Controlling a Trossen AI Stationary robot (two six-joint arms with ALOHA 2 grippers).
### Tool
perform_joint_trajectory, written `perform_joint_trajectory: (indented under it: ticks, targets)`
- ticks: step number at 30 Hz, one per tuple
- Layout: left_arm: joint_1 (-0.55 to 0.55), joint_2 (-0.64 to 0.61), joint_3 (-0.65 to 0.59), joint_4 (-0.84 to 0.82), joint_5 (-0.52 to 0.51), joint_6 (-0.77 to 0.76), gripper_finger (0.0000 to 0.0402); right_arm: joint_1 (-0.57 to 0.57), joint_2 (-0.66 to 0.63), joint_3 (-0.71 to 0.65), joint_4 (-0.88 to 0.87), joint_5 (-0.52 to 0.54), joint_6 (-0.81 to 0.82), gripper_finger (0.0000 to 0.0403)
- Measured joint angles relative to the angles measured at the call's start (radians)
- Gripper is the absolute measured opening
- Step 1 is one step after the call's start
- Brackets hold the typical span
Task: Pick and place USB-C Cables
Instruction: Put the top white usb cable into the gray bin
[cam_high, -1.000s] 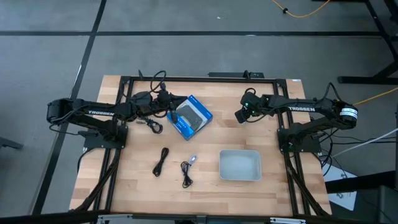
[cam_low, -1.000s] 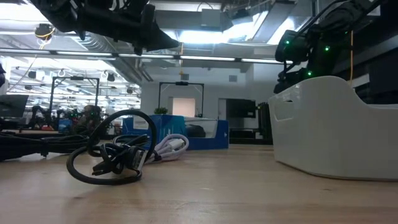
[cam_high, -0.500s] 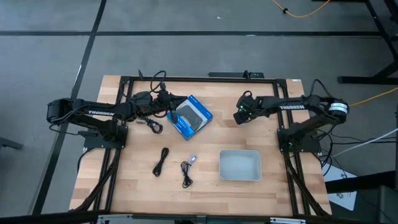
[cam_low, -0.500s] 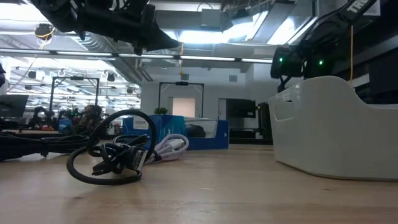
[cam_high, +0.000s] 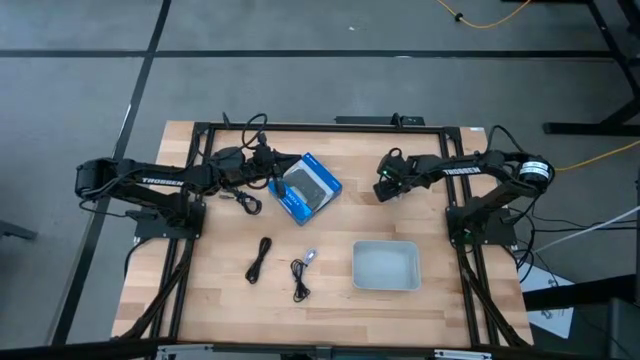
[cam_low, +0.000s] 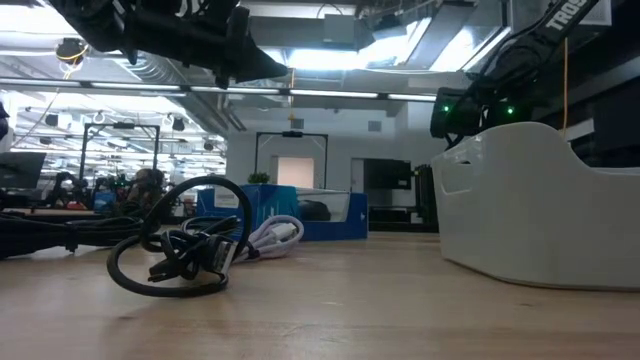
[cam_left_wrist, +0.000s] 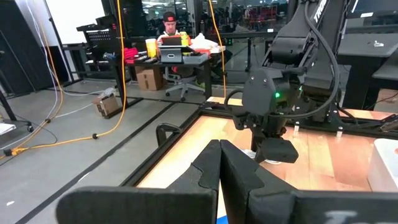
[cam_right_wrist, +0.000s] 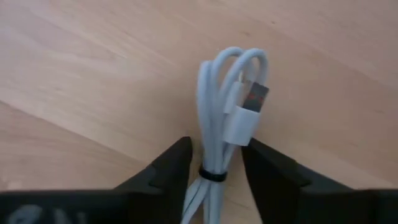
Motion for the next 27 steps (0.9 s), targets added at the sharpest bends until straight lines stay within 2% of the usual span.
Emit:
perform_joint_trajectory:
  ticks: [6, 15, 18, 27]
  targets:
    - [0.000, 0.000, 0.000, 0.000, 0.000, 0.000, 0.0000, 0.000, 0.001, 0.000, 0.007, -0.024, -0.035, 0.0041]
    - [0.000, 0.000, 0.000, 0.000, 0.000, 0.000, 0.0000, -0.001, -0.009, 0.002, -0.006, -0.063, -0.147, 0.0039]
    - [0.000, 0.000, 0.000, -0.001, 0.000, 0.002, 0.0000, 0.013, -0.036, 0.015, -0.072, -0.129, -0.163, 0.0039]
    - [0.000, 0.000, 0.000, 0.000, 0.000, 0.005, 0.0000, 0.142, -0.262, 0.076, -0.222, -0.121, -0.170, 0.0039]
